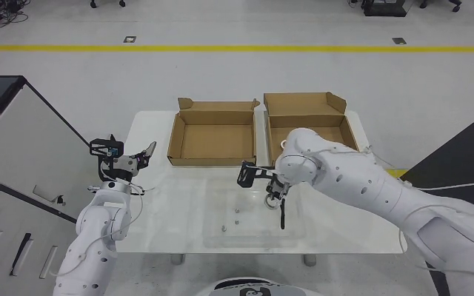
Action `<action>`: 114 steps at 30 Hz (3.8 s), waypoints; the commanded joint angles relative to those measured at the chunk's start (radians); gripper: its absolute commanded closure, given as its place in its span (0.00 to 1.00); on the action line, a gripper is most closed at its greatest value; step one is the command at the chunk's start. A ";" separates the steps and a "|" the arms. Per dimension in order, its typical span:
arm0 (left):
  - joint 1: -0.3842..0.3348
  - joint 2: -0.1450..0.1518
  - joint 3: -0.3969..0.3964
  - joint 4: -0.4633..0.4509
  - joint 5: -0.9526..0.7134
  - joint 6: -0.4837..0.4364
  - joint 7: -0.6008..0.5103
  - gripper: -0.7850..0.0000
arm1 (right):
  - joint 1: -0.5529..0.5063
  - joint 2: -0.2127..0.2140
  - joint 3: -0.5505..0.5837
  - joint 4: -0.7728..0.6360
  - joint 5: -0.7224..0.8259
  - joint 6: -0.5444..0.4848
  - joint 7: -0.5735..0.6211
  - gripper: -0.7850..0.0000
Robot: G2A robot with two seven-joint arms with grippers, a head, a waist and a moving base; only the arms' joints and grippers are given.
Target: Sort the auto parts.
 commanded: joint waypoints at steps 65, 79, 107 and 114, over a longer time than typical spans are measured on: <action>0.000 0.000 0.000 0.000 0.000 0.000 0.000 0.00 | -0.283 0.311 0.433 -0.069 1.316 -0.678 -0.623 1.00; 0.000 0.000 0.000 0.000 0.000 0.000 0.000 0.00 | -0.263 0.239 0.456 -0.188 1.747 -0.562 -0.487 1.00; 0.000 0.000 0.000 0.000 0.000 0.000 0.000 0.00 | -0.428 0.086 0.736 -0.119 1.422 -0.464 -0.421 1.00; 0.000 0.000 0.000 0.000 0.000 0.000 0.000 0.00 | -0.451 0.070 0.712 -0.113 1.598 -0.417 -0.358 1.00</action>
